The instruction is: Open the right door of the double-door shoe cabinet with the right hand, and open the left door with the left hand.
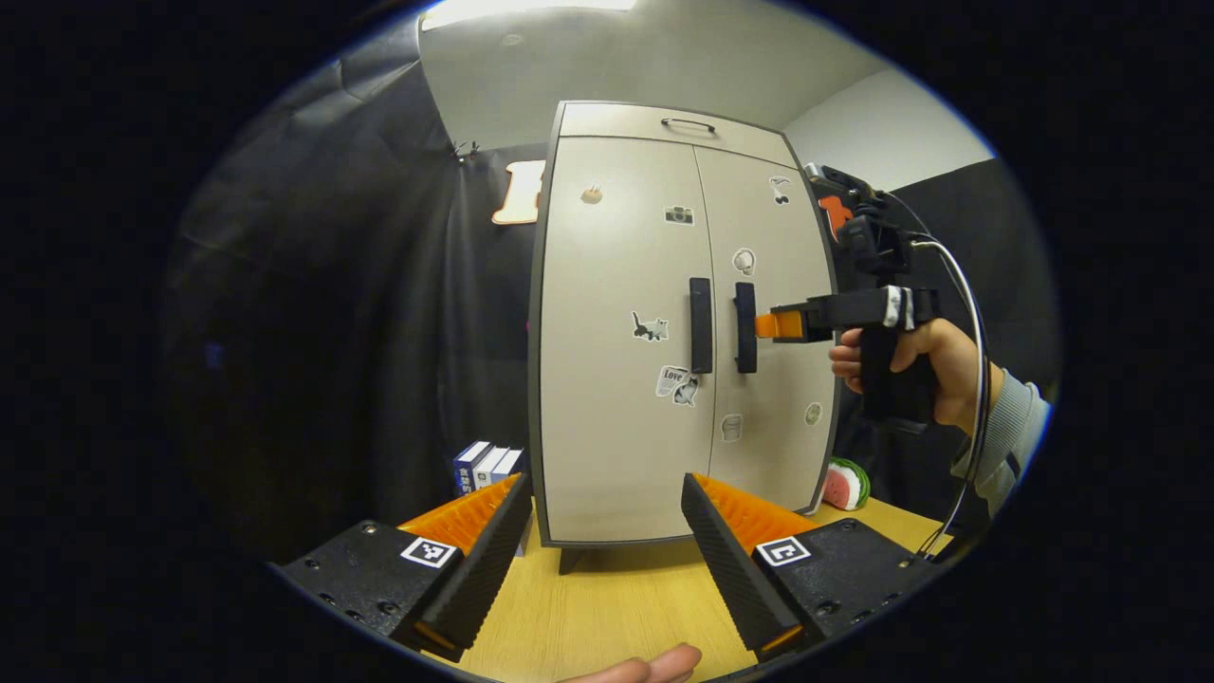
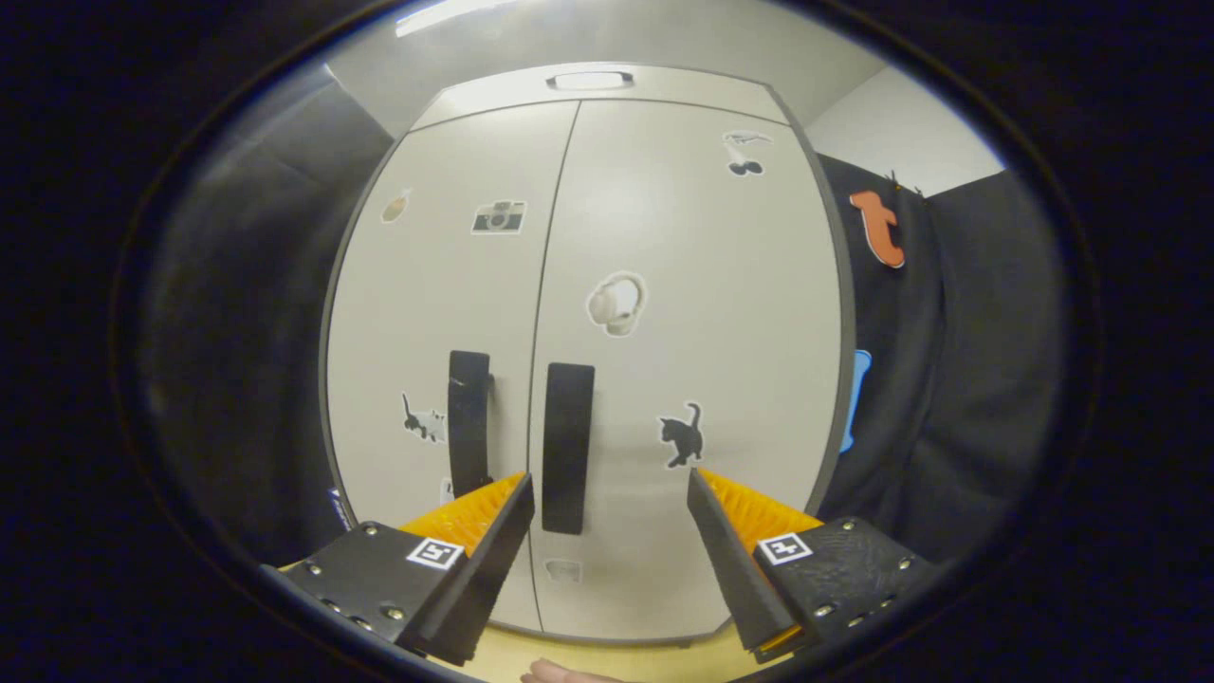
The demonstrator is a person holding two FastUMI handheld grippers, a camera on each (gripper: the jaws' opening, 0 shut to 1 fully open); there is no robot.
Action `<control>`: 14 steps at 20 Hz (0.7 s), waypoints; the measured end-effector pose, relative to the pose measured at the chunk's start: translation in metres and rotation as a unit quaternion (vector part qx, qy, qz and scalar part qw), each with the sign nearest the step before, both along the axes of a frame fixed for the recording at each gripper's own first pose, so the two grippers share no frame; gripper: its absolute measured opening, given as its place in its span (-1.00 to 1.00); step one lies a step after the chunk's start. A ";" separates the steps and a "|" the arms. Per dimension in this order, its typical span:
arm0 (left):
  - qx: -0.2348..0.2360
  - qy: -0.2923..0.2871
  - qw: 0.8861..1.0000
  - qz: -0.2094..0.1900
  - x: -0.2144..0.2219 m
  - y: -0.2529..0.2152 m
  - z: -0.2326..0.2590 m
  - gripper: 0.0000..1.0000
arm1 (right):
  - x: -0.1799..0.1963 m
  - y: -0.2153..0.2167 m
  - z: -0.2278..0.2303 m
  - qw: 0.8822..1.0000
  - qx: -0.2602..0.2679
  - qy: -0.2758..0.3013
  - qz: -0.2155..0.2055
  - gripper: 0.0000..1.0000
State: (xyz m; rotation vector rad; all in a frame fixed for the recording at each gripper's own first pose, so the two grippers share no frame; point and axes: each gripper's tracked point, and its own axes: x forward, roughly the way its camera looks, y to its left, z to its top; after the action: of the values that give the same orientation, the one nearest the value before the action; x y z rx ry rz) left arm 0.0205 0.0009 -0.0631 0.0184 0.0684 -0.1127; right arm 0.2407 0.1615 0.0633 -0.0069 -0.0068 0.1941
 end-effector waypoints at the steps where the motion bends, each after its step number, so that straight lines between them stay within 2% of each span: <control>1: -0.002 0.000 1.000 0.002 -0.003 0.004 -0.001 0.98 | 0.007 0.005 -0.001 1.000 -0.006 0.000 -0.003 0.89; 2: -0.004 0.000 1.000 0.001 -0.004 0.006 -0.001 0.98 | 0.015 0.009 -0.004 1.000 -0.011 0.003 -0.009 0.94; 6: -0.003 0.003 1.000 -0.002 -0.007 0.013 -0.006 0.98 | 0.042 0.019 -0.009 0.999 0.006 0.017 -0.030 0.89; 8: 0.005 0.003 1.000 0.004 -0.007 0.021 -0.007 0.98 | 0.051 0.016 -0.013 0.999 0.021 0.026 -0.043 0.70; 9: 0.005 0.002 1.000 0.006 -0.006 0.023 -0.007 0.98 | 0.055 0.020 -0.016 0.998 0.034 0.034 -0.034 0.63; 11: 0.004 0.000 1.000 0.002 -0.007 0.022 -0.006 0.98 | 0.056 0.021 -0.014 0.998 0.043 0.031 -0.027 0.36; 13: 0.013 0.001 1.000 0.006 -0.008 0.025 -0.006 0.98 | 0.056 0.024 -0.016 0.998 0.042 0.037 -0.028 0.28; 14: 0.017 0.000 1.000 0.010 -0.006 0.025 -0.005 0.98 | 0.047 0.027 -0.014 0.997 0.048 0.045 -0.026 0.17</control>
State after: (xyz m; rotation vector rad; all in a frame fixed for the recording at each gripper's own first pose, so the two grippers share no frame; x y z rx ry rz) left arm 0.0144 0.0263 -0.0684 0.0507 0.0698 -0.0920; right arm 0.2879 0.1887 0.0491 0.0977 0.0731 0.1409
